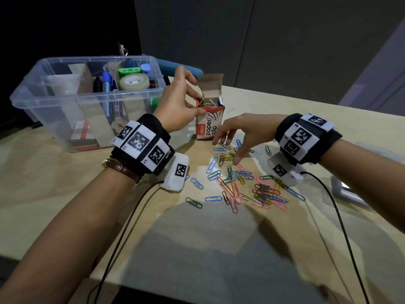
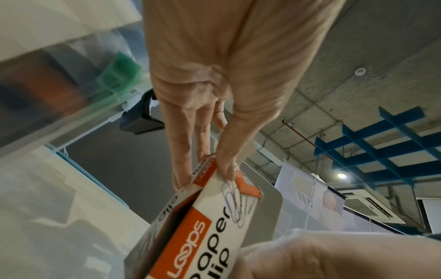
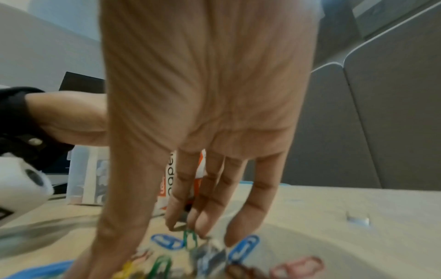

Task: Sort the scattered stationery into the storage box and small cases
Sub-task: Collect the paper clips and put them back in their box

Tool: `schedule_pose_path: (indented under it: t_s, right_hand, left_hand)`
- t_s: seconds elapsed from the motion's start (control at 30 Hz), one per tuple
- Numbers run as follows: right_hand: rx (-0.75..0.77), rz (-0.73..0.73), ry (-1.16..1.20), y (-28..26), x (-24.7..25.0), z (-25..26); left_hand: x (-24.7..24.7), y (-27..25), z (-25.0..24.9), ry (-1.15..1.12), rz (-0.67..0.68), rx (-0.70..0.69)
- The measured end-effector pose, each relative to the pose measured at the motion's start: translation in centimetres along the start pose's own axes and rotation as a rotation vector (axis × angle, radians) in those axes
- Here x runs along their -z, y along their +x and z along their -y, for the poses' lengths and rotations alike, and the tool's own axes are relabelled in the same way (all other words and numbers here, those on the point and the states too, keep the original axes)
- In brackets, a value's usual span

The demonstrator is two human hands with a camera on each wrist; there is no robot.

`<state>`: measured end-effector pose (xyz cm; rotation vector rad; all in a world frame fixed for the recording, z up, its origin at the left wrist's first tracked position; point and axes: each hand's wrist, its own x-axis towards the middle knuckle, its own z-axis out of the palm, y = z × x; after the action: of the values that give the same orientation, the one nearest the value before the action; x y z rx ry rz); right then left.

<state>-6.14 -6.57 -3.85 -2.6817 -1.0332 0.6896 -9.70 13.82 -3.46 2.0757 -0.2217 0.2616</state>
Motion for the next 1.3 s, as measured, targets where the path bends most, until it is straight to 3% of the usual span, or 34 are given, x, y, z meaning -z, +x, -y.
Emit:
schedule_pose_path:
  t_s: [0.23,0.53,0.6,0.77,0.83,1.1,1.3]
  right_hand:
    - [0.105,-0.07,0.041,0.7,-1.9,0.6]
    - [0.082,-0.091,-0.07,-0.7,-2.2,0.8]
    - [0.12,-0.174,-0.001,-1.7,-0.3,1.3]
    - [0.172,-0.633,0.233,-1.7,4.7,3.0]
    - [0.152,-0.707,0.204,-0.3,4.6,3.8]
    - [-0.052,-0.667,-0.201,0.3,3.3,3.1]
    - [-0.045,-0.535,-0.37,0.7,4.2,4.3]
  left_hand:
    - [0.1,0.3,0.3,0.024,0.007,0.031]
    - [0.3,-0.1,-0.1,-0.023,0.076,0.076]
    - [0.3,-0.3,-0.2,-0.058,0.101,0.083]
    - [0.4,-0.3,-0.3,-0.084,0.117,0.096]
    - [0.4,-0.3,-0.3,-0.096,0.118,0.101]
    - [0.1,-0.2,-0.2,-0.089,0.117,0.093]
    - [0.2,-0.3,-0.3,-0.07,0.11,0.094]
